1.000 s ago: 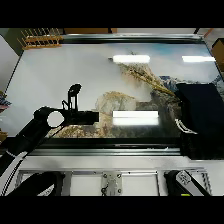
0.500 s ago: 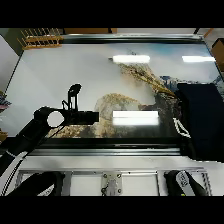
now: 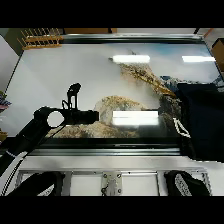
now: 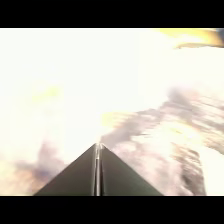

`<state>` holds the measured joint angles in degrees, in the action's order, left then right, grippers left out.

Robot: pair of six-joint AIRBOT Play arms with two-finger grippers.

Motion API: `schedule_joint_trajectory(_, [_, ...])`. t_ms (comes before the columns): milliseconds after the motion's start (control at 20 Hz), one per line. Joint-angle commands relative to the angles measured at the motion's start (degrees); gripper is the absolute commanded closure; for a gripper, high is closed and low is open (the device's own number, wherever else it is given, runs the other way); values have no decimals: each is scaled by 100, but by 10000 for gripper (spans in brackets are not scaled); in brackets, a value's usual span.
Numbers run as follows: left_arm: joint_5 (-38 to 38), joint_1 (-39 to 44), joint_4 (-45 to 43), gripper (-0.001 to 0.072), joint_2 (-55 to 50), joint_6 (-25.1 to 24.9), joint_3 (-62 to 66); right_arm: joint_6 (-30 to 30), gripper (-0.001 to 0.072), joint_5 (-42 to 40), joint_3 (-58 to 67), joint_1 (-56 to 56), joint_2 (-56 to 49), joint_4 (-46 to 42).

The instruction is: Fold the clothes and pants, and hang the long-sleeved shirts on hangers.

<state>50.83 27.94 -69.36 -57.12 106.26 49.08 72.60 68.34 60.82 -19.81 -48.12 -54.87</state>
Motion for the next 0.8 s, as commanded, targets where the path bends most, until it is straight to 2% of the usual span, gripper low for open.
schedule_joint_trajectory(0, [-2,4,9,701,-2,2,7,-234,696,-11,0,922,-15,203])
schedule_joint_trajectory(750, [-2,4,9,701,-2,2,7,-234,696,153,0,1097,-11,223])
